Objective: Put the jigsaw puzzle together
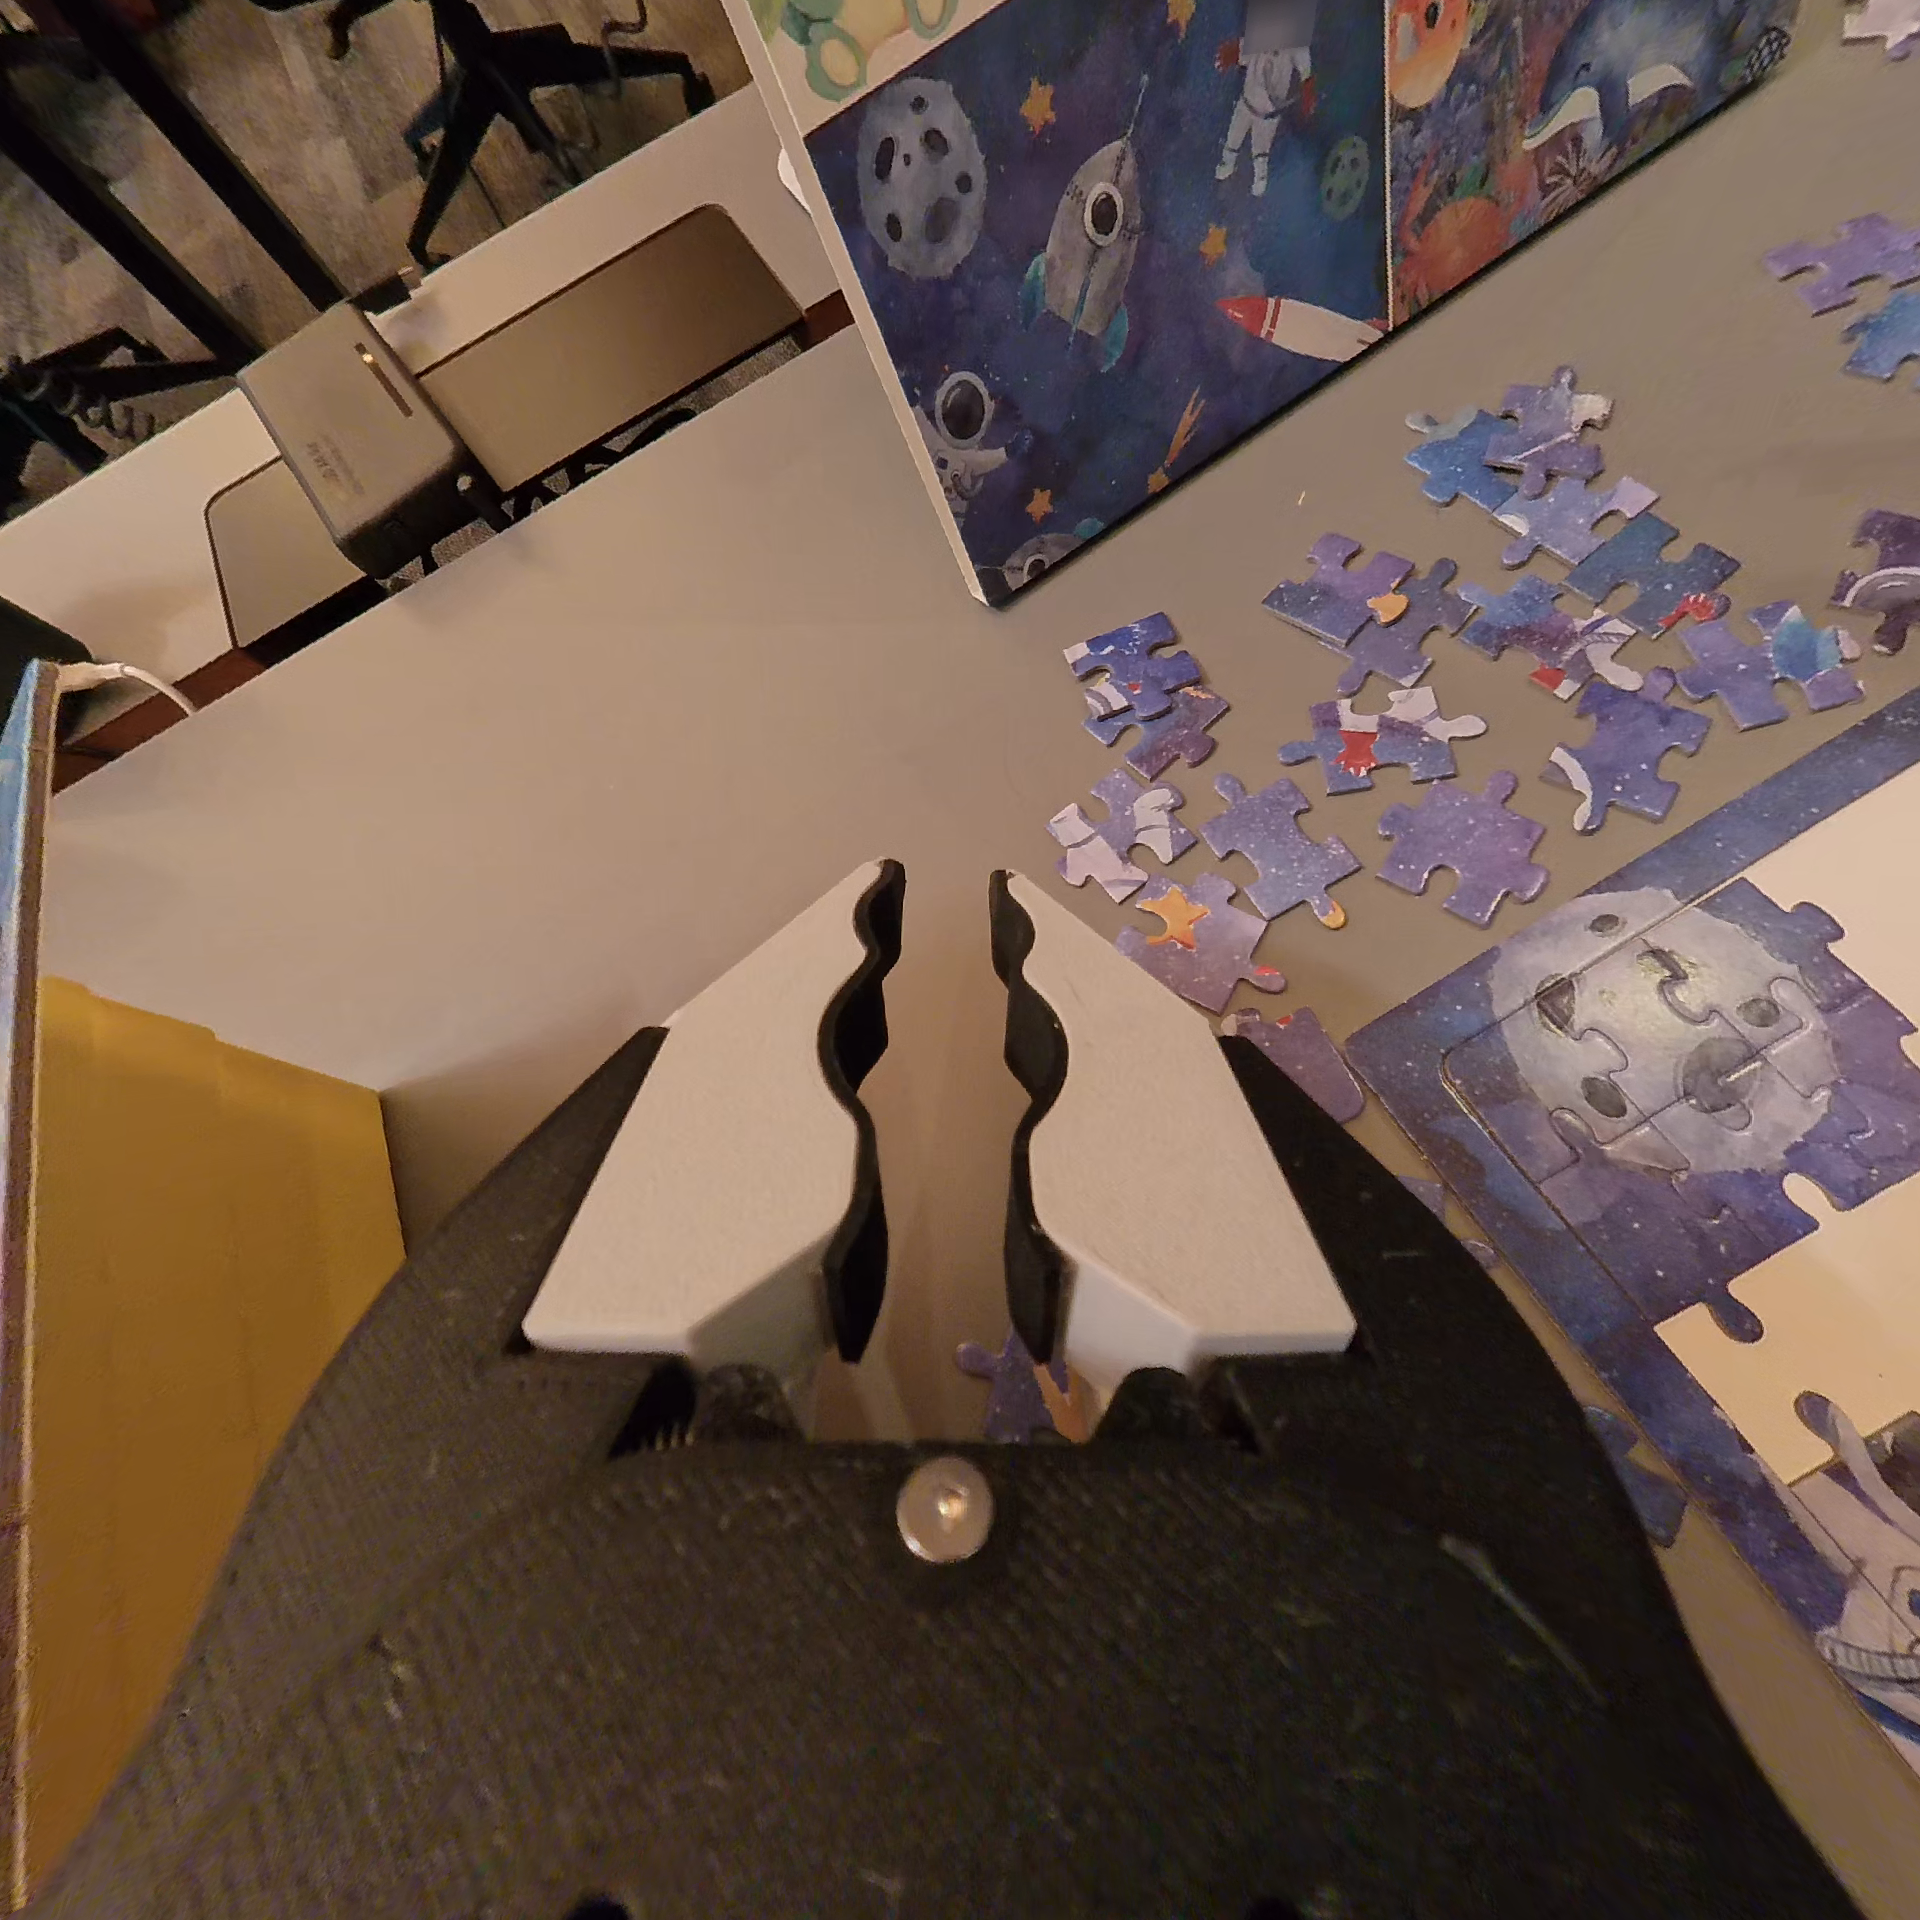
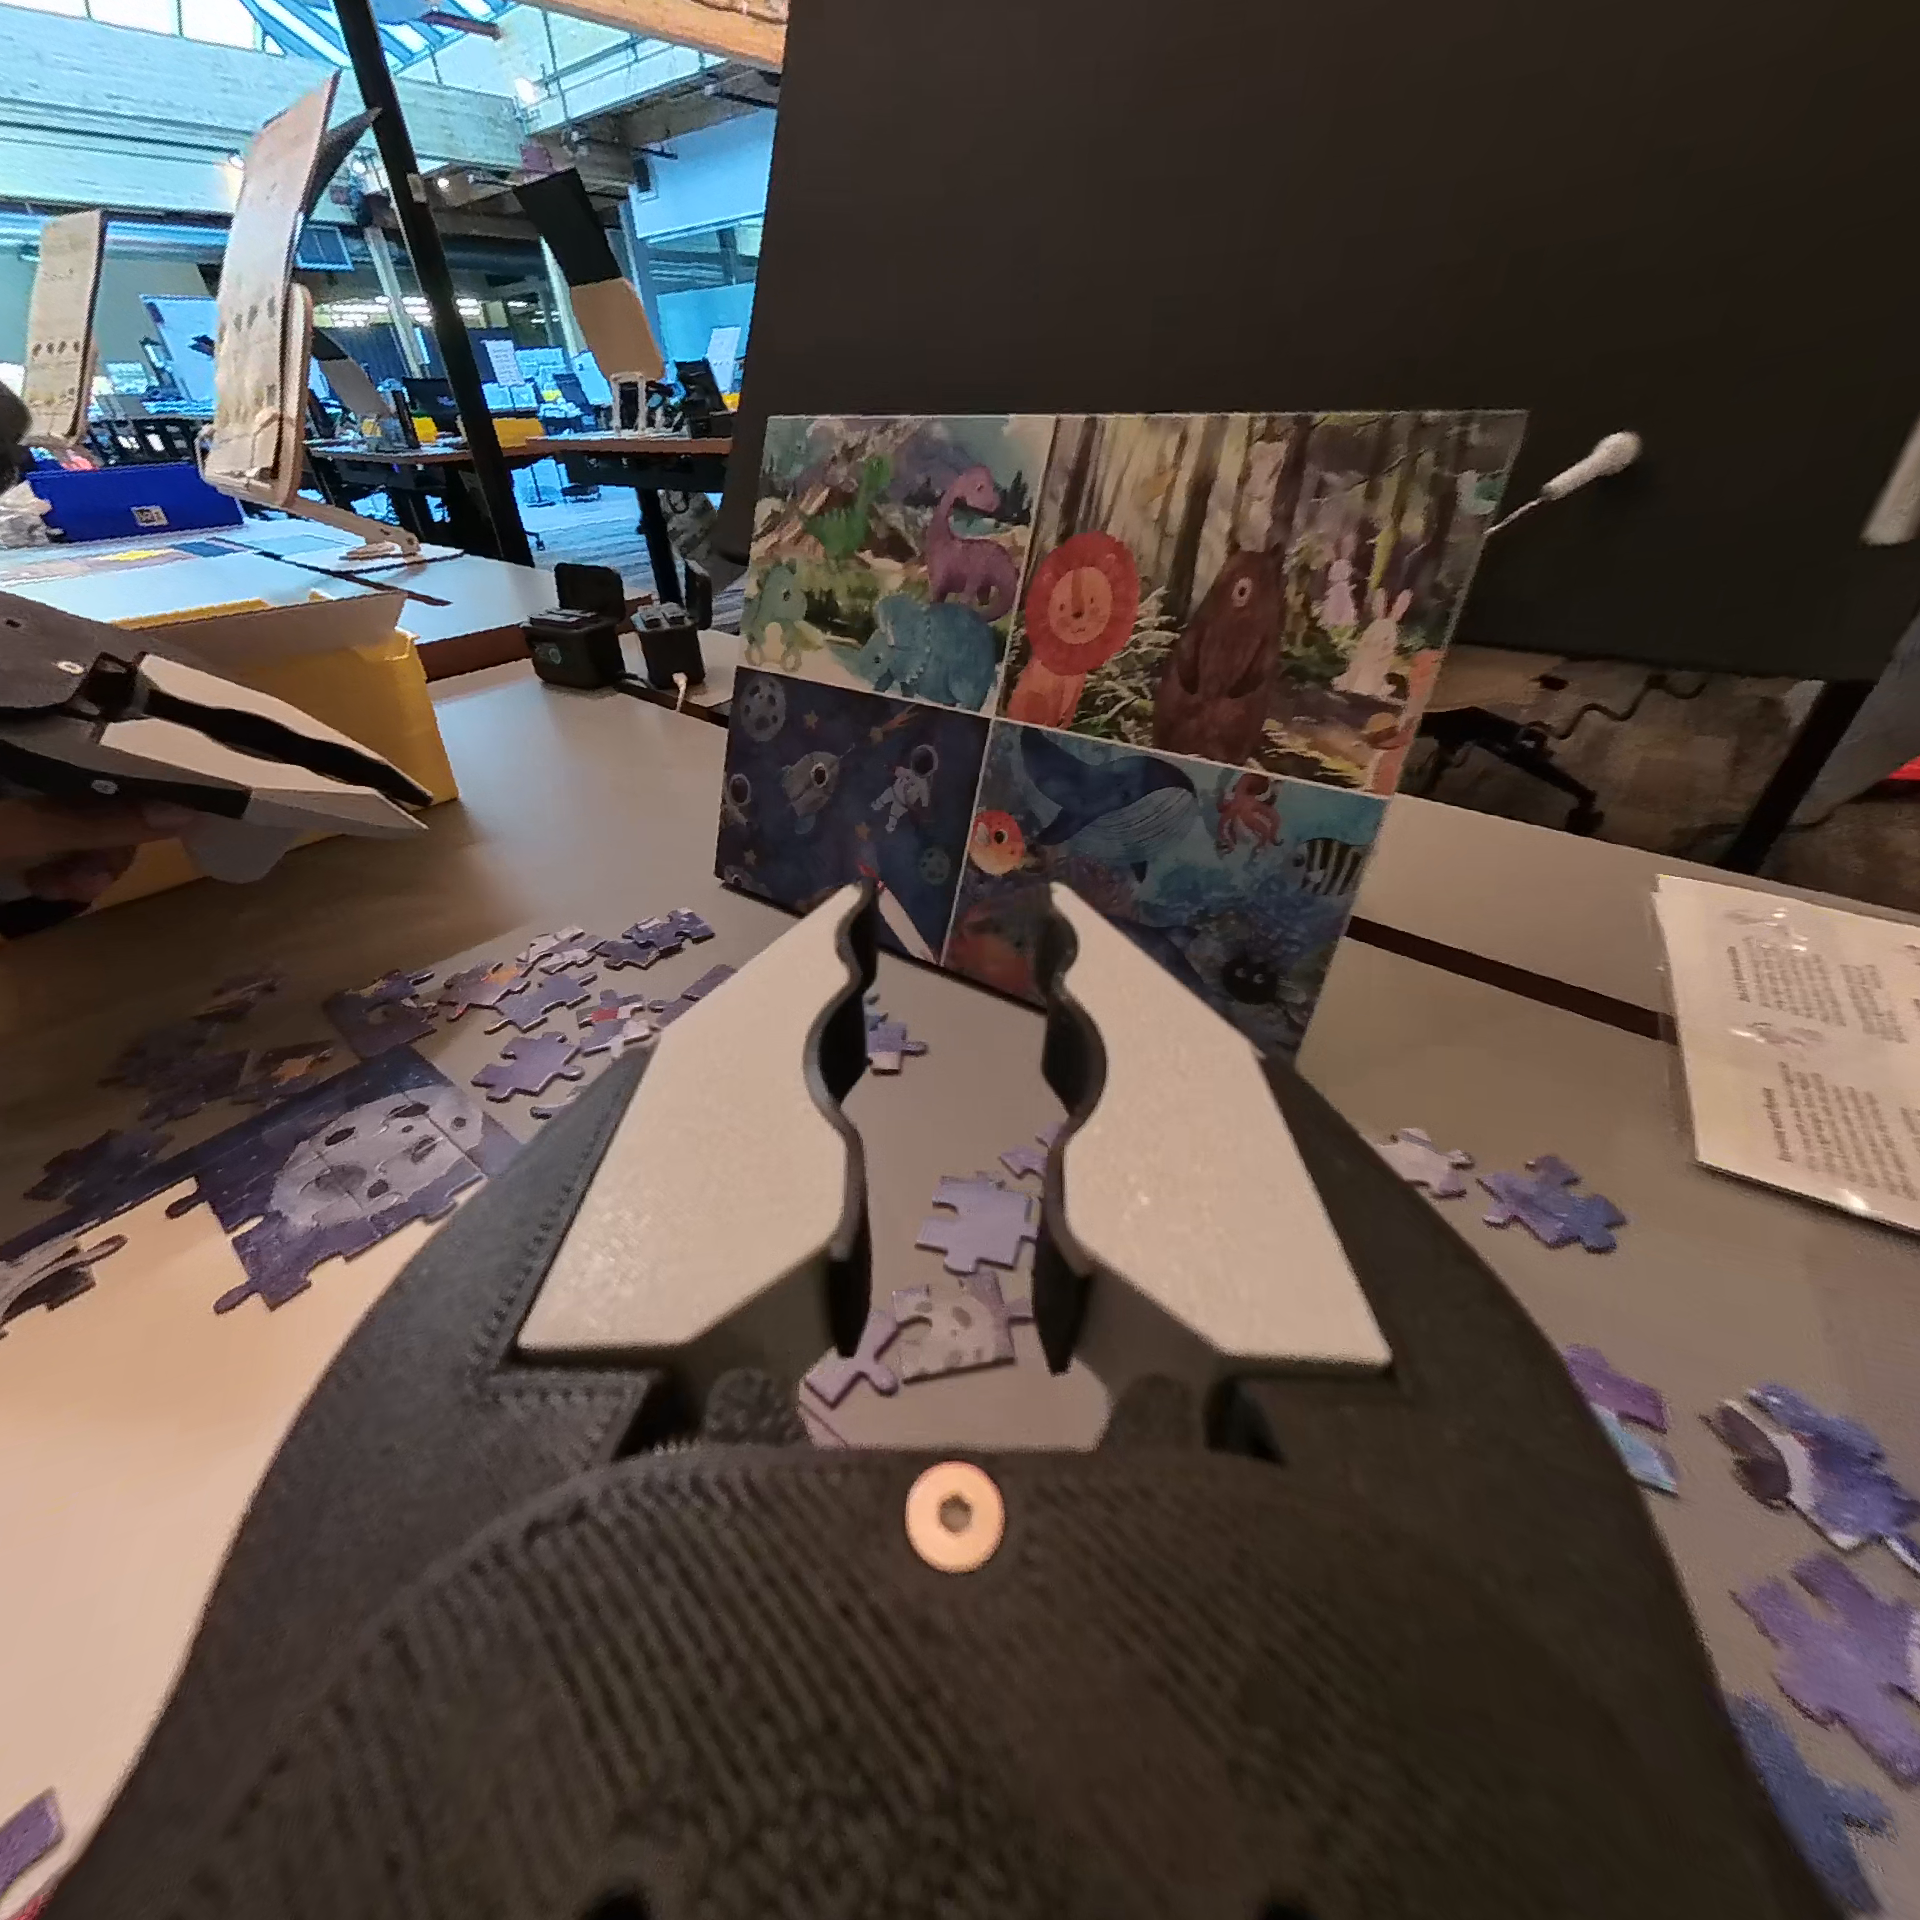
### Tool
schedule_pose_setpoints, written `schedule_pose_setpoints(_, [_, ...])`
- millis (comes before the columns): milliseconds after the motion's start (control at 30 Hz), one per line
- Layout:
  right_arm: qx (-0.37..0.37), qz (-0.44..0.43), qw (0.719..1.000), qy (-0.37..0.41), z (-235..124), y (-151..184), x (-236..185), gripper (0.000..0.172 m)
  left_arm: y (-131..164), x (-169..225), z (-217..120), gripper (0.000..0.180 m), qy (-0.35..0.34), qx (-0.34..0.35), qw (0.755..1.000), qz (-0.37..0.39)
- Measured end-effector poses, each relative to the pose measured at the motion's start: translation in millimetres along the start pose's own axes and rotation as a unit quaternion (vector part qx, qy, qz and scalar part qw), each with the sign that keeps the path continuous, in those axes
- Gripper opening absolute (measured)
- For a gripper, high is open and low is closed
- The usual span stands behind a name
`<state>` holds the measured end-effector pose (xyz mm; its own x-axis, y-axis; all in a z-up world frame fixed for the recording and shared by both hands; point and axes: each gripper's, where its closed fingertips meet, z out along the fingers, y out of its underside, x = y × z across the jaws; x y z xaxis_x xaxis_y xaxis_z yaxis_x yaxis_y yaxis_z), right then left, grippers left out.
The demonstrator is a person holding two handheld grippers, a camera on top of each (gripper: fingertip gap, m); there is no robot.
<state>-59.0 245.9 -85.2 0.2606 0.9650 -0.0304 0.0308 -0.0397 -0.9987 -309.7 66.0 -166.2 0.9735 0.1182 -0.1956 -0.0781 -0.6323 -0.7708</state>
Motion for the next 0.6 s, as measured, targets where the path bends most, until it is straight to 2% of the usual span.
schedule_pose_setpoints(233, [0.023,0.030,0.999,-0.006,-8.0,-6.9,6.1,0.028,-0.4,2.6,1.4,0.015,0.001,-0.002,1.000,0.003])
schedule_pose_setpoints(600, [0.007,-0.007,1.000,0.003,-6.2,-5.8,1.0,0.028,-3.1,8.3,2.2,0.015,0.007,0.001,1.000,0.006])
